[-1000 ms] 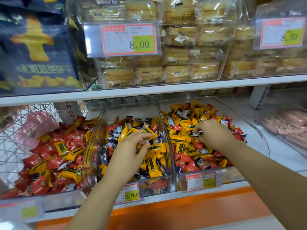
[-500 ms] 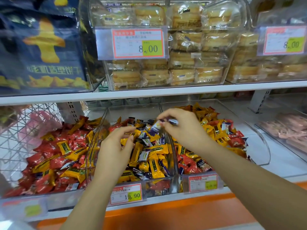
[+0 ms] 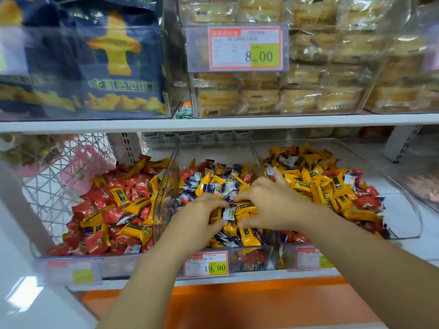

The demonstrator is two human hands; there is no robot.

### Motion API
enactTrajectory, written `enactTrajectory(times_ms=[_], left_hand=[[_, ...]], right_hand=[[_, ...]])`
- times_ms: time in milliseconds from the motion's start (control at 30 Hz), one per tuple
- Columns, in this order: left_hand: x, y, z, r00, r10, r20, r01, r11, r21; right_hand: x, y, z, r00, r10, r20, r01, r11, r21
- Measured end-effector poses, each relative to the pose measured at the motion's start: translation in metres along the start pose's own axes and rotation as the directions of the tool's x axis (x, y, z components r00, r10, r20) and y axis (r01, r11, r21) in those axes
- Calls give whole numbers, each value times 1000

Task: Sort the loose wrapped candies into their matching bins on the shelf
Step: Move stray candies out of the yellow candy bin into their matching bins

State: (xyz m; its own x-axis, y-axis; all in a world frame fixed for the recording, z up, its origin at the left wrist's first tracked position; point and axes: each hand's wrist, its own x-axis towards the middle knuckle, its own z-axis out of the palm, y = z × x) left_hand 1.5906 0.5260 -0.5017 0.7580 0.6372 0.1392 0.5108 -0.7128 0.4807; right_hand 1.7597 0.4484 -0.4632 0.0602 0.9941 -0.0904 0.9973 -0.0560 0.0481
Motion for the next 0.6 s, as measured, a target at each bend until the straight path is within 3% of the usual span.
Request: enactTrajectory(times_ms=[167, 300, 433, 600], left_hand=[[6, -2, 0, 999, -34, 27, 32, 995, 91], [6, -3, -2, 999, -16, 43, 15, 1000, 20], [-3, -2, -9, 999, 23, 35, -20, 995, -93], [-9, 2, -10, 989, 32, 141, -26, 999, -46]], right_hand=[[0, -6, -4, 997, -44, 70, 53, 990, -131], [-3, -13, -6, 993, -69, 101, 83, 985, -149], [-4, -14, -6, 999, -53, -7, 53, 998, -30], [-8, -12, -2, 993, -37, -110, 37, 999, -6]])
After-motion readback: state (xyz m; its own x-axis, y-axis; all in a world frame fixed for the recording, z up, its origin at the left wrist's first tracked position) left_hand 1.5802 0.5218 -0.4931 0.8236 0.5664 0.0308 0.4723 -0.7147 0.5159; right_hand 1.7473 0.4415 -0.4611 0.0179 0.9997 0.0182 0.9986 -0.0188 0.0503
